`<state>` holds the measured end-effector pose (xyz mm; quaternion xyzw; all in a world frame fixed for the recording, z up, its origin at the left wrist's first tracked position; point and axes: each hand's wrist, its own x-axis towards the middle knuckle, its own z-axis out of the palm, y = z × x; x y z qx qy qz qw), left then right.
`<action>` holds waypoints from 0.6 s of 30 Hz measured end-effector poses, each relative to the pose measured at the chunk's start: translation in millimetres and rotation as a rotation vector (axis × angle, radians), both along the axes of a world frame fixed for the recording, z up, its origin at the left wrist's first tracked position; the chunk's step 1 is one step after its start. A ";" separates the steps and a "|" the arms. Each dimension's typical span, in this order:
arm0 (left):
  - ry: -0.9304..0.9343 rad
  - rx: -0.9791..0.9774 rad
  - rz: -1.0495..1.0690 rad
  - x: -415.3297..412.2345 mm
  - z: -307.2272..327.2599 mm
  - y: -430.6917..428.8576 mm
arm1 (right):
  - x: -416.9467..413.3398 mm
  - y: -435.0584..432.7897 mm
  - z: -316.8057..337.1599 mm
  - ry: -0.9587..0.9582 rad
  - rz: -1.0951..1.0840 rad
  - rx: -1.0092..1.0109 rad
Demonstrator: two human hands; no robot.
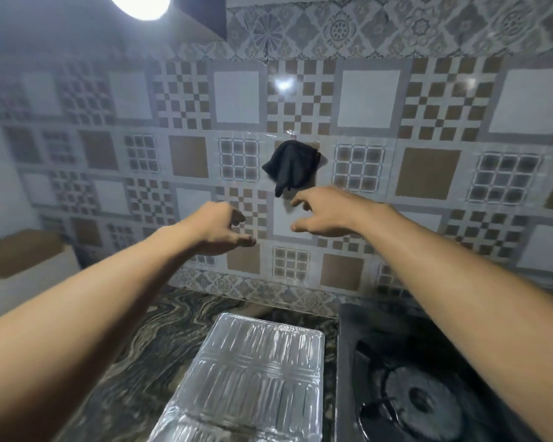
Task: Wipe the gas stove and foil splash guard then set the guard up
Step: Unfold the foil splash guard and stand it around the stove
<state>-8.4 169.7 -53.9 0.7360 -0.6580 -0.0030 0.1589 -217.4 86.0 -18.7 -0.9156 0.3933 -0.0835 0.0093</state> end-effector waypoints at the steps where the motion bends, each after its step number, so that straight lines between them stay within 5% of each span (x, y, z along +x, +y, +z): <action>1: 0.001 0.004 0.032 0.7 -3.5 10.8 | 1.7 7.3 -1.8 0.016 0.033 0.002; 18: 0.162 0.279 0.627 -8.2 -164.4 174.4 | 72.7 56.6 -158.8 0.337 0.597 0.122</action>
